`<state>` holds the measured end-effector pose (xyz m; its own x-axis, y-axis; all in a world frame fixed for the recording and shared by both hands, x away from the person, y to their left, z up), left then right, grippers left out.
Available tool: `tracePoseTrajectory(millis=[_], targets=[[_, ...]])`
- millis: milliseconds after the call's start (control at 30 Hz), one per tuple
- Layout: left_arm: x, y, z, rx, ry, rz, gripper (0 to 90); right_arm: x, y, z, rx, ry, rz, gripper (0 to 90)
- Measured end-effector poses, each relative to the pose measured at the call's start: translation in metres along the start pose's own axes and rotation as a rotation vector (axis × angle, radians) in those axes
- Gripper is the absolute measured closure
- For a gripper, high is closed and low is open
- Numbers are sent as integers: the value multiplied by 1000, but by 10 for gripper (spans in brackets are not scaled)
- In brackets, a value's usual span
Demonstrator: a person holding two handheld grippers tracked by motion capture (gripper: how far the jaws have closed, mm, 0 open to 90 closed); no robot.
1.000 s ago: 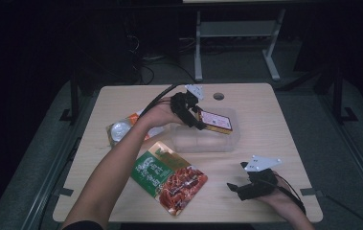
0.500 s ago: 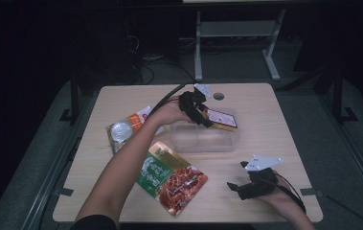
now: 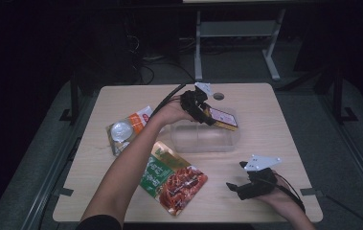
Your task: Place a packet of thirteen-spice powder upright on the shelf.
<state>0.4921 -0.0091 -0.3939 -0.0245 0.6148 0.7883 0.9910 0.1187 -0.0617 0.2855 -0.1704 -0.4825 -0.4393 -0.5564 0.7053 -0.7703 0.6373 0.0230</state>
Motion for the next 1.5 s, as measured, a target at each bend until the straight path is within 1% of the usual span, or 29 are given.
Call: tracePoseTrajectory(millis=[133, 367, 400, 467, 567, 633, 700, 767, 800, 900, 933, 1100, 1167, 1200, 1233, 1300, 1367, 1433, 1467, 1500], targets=[[2, -2, -4, -5, -15, -5, 316, -1, 1, 0, -2, 0, -3, 105], [2, -2, -14, -2, -72, -6, 316, -1, 1, -1, 4, 1, -5, 105], [2, -2, -15, 5, -81, -5, 315, -1, 1, -1, 6, 1, -5, 106], [2, -2, -18, 6, -101, -3, 316, -1, 1, -1, 6, 1, -7, 106], [2, -2, -20, 10, -117, -2, 316, -2, 1, -1, 6, 2, -9, 107], [3, -2, -21, 10, -119, 0, 316, -2, 2, -1, 5, 3, -11, 107], [3, -1, -22, 9, -111, 1, 317, -2, 2, -1, 5, 3, -10, 107], [1, -3, -23, 22, -106, 24, 318, -2, 1, -1, 7, 2, -10, 107], [0, -3, -23, 10, -92, 21, 318, -2, 1, -1, 7, 3, -10, 107], [-3, -4, -24, 3, -84, 10, 317, -2, 1, -1, 8, 5, -10, 107], [-4, -3, -24, -1, -85, 7, 317, -2, 1, -1, 7, 3, -11, 107], [-9, -2, -28, 10, -101, 6, 316, -2, 1, -1, 6, 7, -12, 107], [-11, -2, -29, 5, -102, 3, 316, -2, 1, -1, 5, 7, -13, 107], [-12, -3, -29, 0, -98, 7, 317, -2, 1, -1, 3, 3, -16, 107], [-12, -3, -28, -2, -85, 15, 317, -2, 1, 0, 5, 5, -14, 107], [-13, -4, -26, -4, -57, 18, 318, -2, 1, 0, 4, 6, -13, 107], [-12, -6, -25, 8, -52, 49, 320, -1, 1, 0, -3, 7, -14, 107], [-10, -7, -25, -1, -41, 49, 321, -1, 0, 0, 3, 3, -11, 107], [-8, -7, -25, -6, -22, 39, 321, -1, 0, 0, -2, 0, -14, 107], [-8, -7, -25, -6, -22, 39, 322, -1, 0, 0, -2, 0, -14, 107]])
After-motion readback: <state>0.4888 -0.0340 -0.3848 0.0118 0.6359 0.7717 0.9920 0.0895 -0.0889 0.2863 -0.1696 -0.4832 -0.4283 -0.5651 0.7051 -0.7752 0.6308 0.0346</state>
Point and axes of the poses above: each handheld gripper's, and its own axes: x roughly backward along the jaws, z roughly out of its underside, y roughly to its left, the point moved 5 cm from there along -x, roughly forward along the jaws, and after that the axes turned 4 degrees about y, right-handed, at the moved point
